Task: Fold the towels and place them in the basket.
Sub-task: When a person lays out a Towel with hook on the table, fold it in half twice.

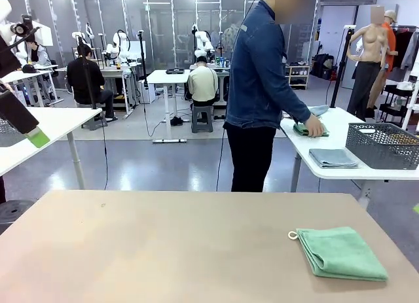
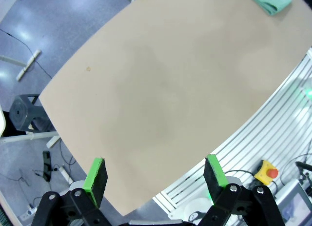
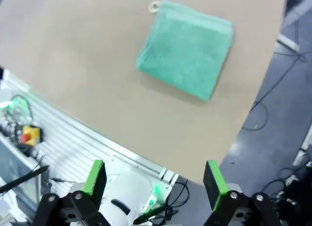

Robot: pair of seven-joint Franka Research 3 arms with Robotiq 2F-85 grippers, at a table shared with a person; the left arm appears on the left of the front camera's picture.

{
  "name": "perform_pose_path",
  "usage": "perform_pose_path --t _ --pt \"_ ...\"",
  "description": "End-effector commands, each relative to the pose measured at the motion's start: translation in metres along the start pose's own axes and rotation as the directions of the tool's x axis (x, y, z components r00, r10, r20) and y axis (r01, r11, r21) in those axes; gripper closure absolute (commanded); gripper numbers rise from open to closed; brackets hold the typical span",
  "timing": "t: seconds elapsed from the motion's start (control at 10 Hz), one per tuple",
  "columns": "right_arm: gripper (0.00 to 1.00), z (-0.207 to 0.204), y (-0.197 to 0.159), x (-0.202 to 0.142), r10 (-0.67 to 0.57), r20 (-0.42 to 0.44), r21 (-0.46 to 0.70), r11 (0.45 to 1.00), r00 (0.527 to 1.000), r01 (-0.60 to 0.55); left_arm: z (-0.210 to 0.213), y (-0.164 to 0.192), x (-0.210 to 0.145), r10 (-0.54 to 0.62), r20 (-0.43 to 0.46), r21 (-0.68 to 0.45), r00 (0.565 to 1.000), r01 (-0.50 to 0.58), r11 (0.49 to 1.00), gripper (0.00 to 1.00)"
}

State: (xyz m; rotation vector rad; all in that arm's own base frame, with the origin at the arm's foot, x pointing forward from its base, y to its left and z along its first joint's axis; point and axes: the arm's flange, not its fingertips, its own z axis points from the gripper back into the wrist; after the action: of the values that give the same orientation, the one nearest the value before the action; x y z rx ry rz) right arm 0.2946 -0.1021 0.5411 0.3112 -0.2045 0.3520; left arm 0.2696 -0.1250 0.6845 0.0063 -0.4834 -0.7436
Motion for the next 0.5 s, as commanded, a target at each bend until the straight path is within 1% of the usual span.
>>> perform_pose_path --t 0.0,0.1,0.2,0.3,0.4 --pt "0.0 0.028 0.014 -0.018 0.085 0.051 0.011 0.996 0.995 -0.086 -0.001 0.0 0.002 0.007 0.007 0.018 1.0 -0.007 1.0 0.0" --pt "0.0 0.048 0.029 -0.029 0.119 0.114 -0.005 0.993 0.986 -0.119 -0.001 0.0 0.002 0.007 0.007 0.018 1.0 -0.007 1.0 0.0" --pt "0.0 0.07 0.05 -0.04 0.169 0.181 -0.065 0.985 0.969 -0.16 -0.001 0.0 0.002 0.007 0.007 0.018 1.0 -0.007 1.0 0.0" --pt "0.0 0.086 0.063 -0.048 0.196 0.205 -0.101 0.979 0.959 -0.178 -0.001 0.0 0.002 0.007 0.007 0.018 1.0 -0.007 1.0 0.0" --pt "0.0 0.098 0.071 -0.053 0.199 0.232 -0.131 0.976 0.952 -0.172 -0.001 0.0 0.002 0.007 0.007 0.018 1.0 -0.007 1.0 0.0"
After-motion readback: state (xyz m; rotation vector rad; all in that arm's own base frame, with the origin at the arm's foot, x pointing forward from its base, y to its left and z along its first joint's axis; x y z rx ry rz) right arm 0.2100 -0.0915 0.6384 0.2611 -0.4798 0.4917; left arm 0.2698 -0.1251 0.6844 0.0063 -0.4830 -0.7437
